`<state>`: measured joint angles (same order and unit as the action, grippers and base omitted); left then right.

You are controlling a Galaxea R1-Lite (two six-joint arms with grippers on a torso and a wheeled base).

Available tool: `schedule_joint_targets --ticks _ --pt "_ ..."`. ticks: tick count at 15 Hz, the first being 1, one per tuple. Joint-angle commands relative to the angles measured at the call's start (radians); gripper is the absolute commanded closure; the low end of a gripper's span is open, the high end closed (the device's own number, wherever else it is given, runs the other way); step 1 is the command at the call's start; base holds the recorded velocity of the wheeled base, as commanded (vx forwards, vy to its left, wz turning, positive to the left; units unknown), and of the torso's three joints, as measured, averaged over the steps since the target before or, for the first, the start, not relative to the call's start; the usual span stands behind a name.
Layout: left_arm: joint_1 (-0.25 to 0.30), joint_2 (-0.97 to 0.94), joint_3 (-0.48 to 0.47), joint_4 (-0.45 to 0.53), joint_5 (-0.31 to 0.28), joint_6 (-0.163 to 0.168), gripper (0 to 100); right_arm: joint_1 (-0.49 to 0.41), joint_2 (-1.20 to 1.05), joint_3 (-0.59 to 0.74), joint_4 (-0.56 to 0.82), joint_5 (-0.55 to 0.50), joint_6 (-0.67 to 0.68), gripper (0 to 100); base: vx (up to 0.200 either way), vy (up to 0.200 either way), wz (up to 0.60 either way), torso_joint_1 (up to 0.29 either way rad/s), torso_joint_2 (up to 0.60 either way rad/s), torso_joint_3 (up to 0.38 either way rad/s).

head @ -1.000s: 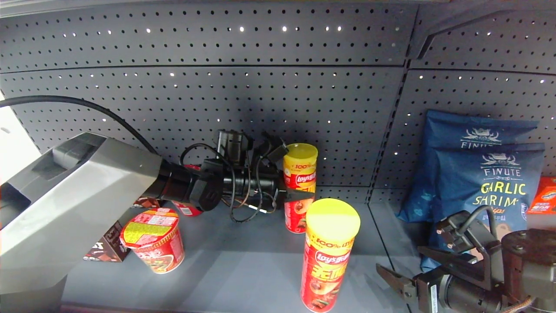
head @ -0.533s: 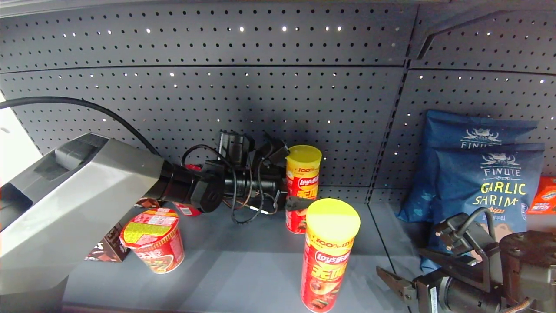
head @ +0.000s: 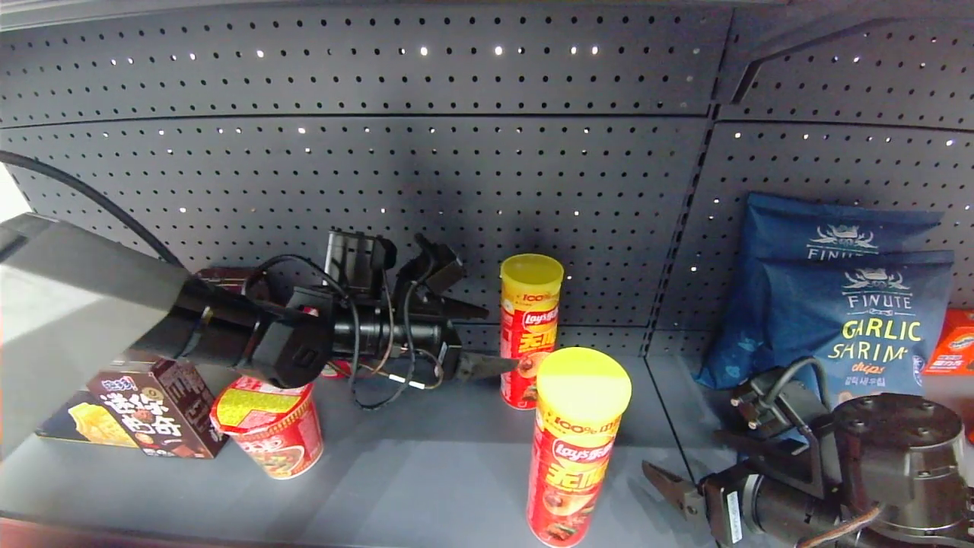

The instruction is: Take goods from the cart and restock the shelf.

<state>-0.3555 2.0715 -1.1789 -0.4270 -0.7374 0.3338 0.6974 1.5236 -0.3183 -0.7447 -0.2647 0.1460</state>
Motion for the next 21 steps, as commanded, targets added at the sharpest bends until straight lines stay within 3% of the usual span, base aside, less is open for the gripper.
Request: schedule_joint_targets --ticks 1,4,8,13,21 --pt "0.033 -0.125 0.082 0.001 0.015 0.007 0 0.002 0.043 -0.004 0.001 0.001 -0.003 0 0.0 0.0 0.0 0.0 0.0 0.0" --pt "0.075 -0.243 0.165 0.001 0.041 0.008 0 0.019 0.092 -0.008 -0.001 0.002 -0.005 0 0.0 0.0 0.0 0.0 0.0 0.0" --pt "0.092 -0.395 0.243 0.007 0.165 0.008 0 0.071 0.164 -0.091 -0.001 -0.002 -0.005 0 0.0 0.0 0.0 0.0 0.0 0.0" --pt "0.112 -0.481 0.311 0.002 0.194 0.01 0 0.097 0.202 -0.128 -0.001 -0.005 -0.005 0 0.0 0.0 0.0 0.0 0.0 0.0" --pt "0.122 -0.484 0.314 0.001 0.193 0.01 0 0.114 0.228 -0.145 -0.009 -0.005 -0.005 0 0.0 0.0 0.0 0.0 0.0 0.0"
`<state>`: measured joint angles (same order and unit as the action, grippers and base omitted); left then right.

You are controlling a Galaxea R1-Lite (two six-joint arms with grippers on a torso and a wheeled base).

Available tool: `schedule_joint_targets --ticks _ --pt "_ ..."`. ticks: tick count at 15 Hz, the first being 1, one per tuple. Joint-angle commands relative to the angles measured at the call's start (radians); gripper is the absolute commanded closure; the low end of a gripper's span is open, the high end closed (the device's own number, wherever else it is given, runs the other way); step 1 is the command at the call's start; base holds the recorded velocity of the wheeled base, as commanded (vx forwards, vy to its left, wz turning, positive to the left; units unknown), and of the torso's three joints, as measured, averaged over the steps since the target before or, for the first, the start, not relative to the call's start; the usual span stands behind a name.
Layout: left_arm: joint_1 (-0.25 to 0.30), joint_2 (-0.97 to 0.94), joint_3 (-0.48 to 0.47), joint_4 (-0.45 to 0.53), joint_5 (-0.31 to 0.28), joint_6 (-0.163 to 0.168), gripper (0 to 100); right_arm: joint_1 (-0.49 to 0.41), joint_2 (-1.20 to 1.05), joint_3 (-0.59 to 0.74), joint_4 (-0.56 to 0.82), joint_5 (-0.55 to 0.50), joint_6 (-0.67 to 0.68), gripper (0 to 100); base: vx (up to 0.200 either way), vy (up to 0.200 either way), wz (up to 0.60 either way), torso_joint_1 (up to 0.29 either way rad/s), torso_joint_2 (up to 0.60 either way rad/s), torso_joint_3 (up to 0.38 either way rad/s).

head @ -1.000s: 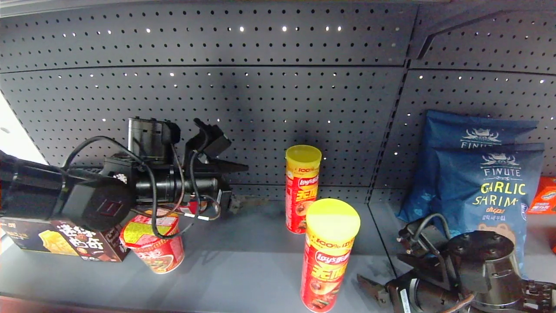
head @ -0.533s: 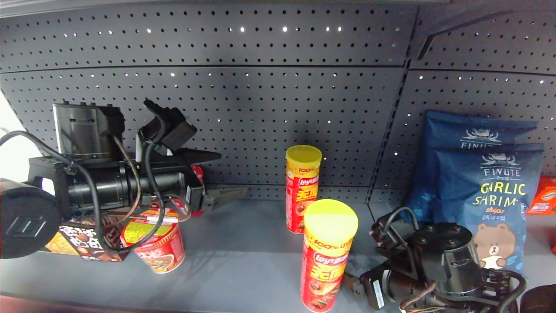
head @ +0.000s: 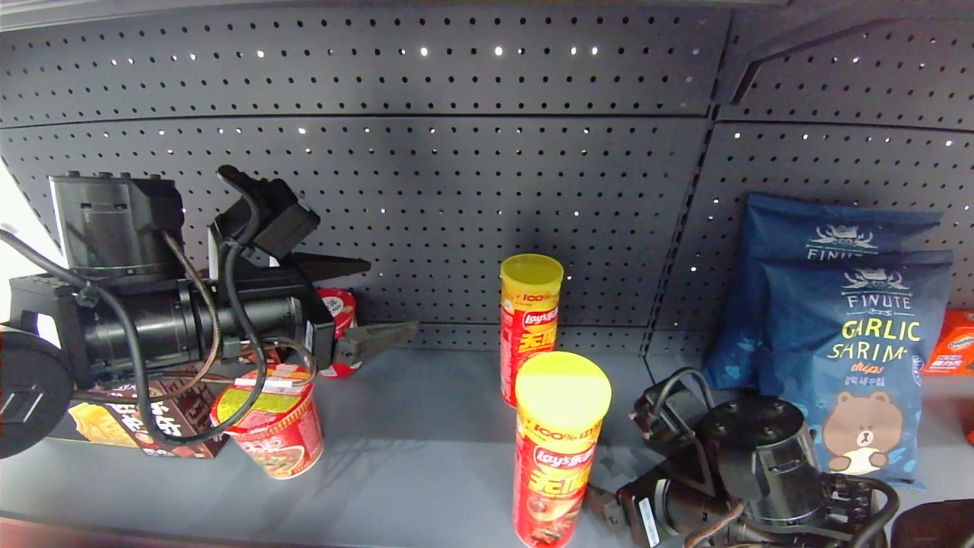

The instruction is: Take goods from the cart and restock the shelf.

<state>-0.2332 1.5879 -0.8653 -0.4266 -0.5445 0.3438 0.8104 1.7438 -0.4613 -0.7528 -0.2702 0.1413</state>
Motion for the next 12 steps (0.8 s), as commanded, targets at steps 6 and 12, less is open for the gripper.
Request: schedule_joint_targets --ticks 6,12 --pt "0.0 0.001 0.003 0.0 0.0 0.0 0 0.013 0.043 -0.036 0.0 0.0 0.0 0 0.0 0.0 0.0 0.0 0.0 0.0" --pt "0.0 0.001 0.003 0.0 -0.002 0.0 0 0.013 0.048 -0.037 -0.002 -0.001 0.0 0 0.0 0.0 0.0 0.0 0.0 0.0"
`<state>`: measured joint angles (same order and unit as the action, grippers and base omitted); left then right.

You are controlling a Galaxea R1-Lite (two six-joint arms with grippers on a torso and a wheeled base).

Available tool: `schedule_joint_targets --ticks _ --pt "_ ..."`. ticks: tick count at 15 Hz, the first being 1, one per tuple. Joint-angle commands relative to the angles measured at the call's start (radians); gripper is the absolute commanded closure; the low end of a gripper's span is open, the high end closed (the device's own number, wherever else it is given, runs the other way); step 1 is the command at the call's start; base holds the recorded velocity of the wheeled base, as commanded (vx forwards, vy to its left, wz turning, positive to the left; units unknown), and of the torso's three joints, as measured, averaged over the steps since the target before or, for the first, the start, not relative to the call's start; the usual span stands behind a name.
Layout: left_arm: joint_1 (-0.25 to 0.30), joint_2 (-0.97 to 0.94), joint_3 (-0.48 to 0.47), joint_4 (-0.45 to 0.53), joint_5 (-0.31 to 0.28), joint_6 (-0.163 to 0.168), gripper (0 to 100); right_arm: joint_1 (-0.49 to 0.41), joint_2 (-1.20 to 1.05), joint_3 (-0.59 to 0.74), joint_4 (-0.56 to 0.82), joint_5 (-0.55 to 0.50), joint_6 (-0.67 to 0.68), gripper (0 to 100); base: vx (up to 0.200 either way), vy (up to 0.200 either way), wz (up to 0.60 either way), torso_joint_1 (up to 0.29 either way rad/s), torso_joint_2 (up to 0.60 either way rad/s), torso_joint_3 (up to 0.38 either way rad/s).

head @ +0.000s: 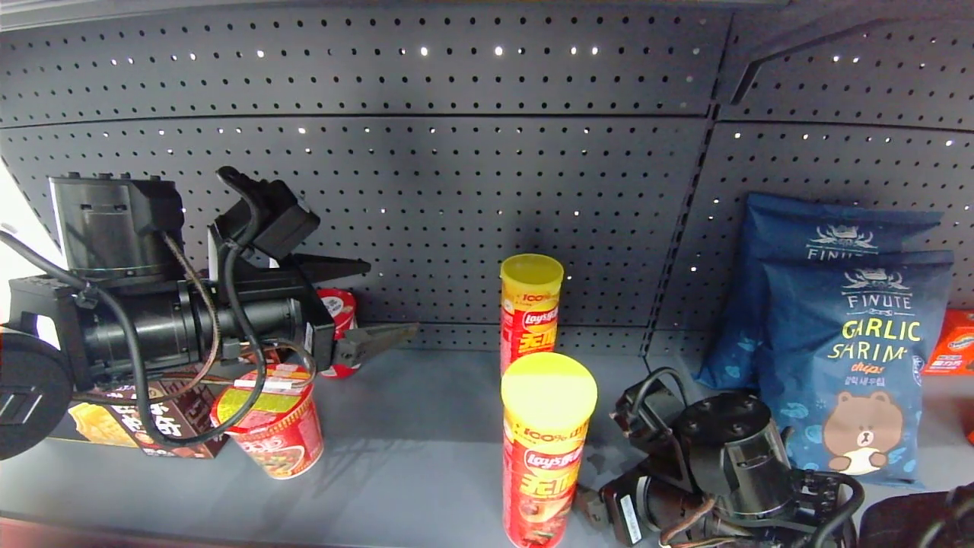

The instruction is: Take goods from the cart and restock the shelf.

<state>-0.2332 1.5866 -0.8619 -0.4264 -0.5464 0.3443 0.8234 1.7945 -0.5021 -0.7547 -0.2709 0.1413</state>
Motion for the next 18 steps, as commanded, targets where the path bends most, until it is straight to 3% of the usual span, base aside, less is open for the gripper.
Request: schedule_joint_targets --ticks 1,18 --pt "0.0 0.003 0.0 0.0 0.0 0.001 0 -0.003 -0.009 0.014 0.0 -0.001 0.001 0 0.0 0.0 0.0 0.0 0.0 0.0" --pt "-0.002 0.003 0.038 -0.002 0.002 0.001 0 0.046 -0.058 0.056 0.0 -0.001 0.001 0 0.0 0.0 0.0 0.0 0.0 0.0"
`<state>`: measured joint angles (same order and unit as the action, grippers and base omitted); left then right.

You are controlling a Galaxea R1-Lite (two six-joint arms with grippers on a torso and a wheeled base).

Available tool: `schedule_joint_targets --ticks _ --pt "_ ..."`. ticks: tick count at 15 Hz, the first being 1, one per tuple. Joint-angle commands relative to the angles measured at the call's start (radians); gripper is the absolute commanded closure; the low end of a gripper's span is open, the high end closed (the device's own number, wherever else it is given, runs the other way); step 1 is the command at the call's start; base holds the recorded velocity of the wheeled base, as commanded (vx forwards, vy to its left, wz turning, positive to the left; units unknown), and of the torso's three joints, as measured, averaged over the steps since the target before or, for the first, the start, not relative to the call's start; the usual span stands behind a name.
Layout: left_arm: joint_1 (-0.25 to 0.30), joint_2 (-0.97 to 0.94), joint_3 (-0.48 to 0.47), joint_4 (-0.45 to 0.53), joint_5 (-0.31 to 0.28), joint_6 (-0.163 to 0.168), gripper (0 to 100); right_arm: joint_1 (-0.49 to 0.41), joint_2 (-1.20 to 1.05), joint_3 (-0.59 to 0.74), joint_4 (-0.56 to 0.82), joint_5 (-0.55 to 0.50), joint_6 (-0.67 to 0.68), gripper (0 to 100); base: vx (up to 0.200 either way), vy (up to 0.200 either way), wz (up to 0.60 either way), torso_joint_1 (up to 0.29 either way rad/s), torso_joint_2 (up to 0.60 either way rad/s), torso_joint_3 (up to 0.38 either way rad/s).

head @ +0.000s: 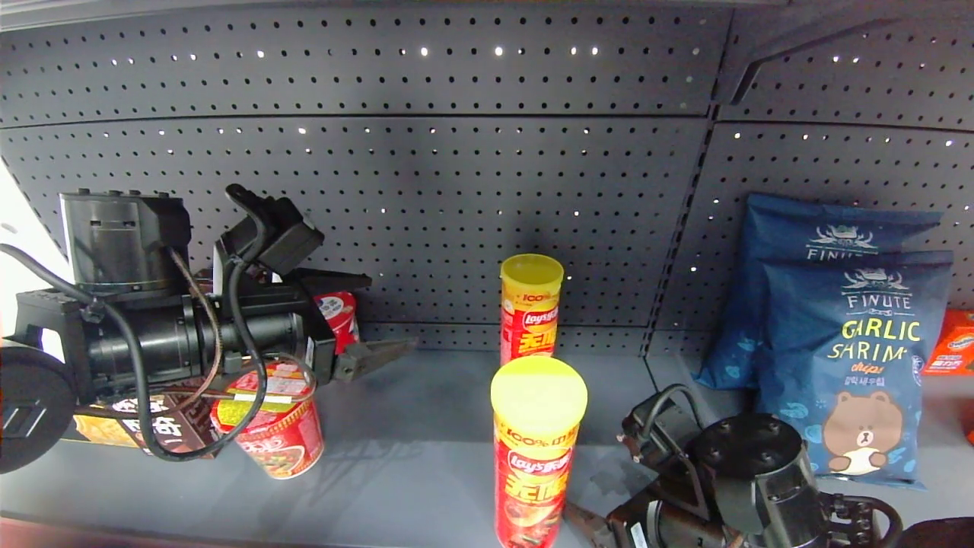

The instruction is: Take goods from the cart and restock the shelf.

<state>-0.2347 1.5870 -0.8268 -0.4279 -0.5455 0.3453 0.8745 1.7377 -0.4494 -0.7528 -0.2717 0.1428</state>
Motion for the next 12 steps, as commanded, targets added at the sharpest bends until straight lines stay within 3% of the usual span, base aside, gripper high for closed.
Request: schedule_joint_targets --ticks 1,5,8,10,12 --pt "0.0 0.002 0.003 0.0 0.001 0.0 0 -0.014 -0.006 0.005 -0.002 0.0 0.0 0 0.0 0.0 0.0 0.0 0.0 0.0" --pt "0.0 -0.025 -0.003 0.001 0.006 -0.005 0 -0.061 -0.04 0.008 -0.002 0.0 0.003 0 0.0 0.0 0.0 0.0 0.0 0.0" --pt "-0.032 -0.07 0.081 0.004 -0.001 0.003 0 -0.063 -0.044 0.008 -0.002 0.0 0.004 0 0.0 0.0 0.0 0.0 0.0 0.0" --pt "-0.051 -0.096 0.172 0.001 0.003 0.049 0 -0.071 -0.044 0.001 -0.002 0.0 0.004 0 0.0 0.0 0.0 0.0 0.0 0.0" --pt "-0.051 -0.148 0.186 0.012 0.003 0.055 0 -0.078 -0.056 0.0 -0.002 0.0 0.004 0 0.0 0.0 0.0 0.0 0.0 0.0"
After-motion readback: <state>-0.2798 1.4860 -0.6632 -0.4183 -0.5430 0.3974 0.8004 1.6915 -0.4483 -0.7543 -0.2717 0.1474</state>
